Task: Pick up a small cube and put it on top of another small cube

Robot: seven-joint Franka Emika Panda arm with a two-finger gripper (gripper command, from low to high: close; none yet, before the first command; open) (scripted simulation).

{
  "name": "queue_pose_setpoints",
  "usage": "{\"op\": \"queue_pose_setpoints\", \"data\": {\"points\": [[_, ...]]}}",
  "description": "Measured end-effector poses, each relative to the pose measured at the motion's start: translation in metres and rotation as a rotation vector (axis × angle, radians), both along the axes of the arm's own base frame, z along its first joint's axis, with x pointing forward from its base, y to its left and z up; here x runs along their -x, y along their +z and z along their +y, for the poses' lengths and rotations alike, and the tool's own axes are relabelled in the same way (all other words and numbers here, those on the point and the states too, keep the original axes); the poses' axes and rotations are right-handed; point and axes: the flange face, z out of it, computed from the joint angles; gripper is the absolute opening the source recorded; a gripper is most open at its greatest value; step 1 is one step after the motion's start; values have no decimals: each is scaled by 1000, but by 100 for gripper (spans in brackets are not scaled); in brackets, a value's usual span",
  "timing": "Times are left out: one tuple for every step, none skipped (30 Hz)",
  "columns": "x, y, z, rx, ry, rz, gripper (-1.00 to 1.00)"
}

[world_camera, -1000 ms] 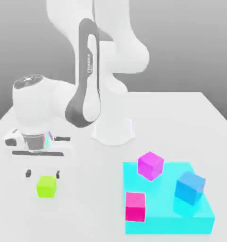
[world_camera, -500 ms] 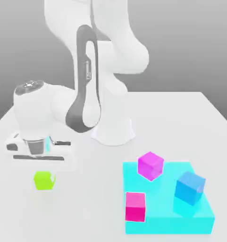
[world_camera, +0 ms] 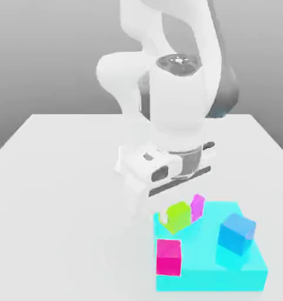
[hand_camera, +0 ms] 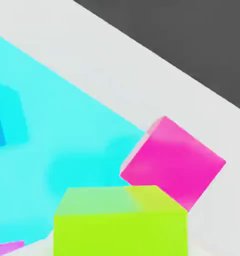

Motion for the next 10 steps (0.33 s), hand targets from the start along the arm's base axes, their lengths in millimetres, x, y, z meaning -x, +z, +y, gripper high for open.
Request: {"op": "queue_pose_setpoints", "data": {"points": [[6,9,26,5,55,-2,-100],[12,13,45,10,95,-5,-100],[14,8,54,12,112,-6,-100],[14,-2,56,14,115,-7,-100],[14,-15,57,15,117,-7,-100],[14,-29,58,15,119,-7,-100],[15,-38,57,16,118,-7,100],[14,-38,57,16,117,-7,100],[14,-38,57,16,117,-7,100],[14,-38,57,16,117,-7,100]]}}
